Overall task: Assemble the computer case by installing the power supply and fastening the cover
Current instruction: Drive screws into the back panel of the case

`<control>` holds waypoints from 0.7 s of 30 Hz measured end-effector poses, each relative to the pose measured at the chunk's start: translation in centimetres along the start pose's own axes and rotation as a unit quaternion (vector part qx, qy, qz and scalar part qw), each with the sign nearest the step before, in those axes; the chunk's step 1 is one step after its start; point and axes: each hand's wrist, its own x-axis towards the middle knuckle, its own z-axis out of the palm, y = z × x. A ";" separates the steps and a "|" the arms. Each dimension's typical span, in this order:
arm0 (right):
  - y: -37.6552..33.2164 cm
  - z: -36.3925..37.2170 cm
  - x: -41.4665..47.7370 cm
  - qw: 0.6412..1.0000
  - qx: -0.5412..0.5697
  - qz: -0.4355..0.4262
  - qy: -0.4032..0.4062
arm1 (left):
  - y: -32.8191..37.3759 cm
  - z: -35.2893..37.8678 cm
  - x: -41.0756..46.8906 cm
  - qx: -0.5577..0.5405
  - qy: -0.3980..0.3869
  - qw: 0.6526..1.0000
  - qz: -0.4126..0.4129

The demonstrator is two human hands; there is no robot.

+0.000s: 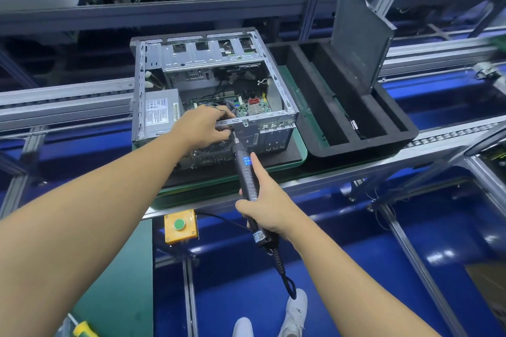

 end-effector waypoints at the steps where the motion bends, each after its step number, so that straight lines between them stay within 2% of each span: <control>1: 0.0 0.0 0.0 1.000 0.008 0.002 -0.001 | 0.0 -0.1 0.0 -0.001 -0.001 1.000 -0.001; 21: -0.3 -0.6 0.5 1.000 0.012 0.005 -0.026 | 0.4 -0.5 0.2 -0.037 -0.025 0.999 -0.002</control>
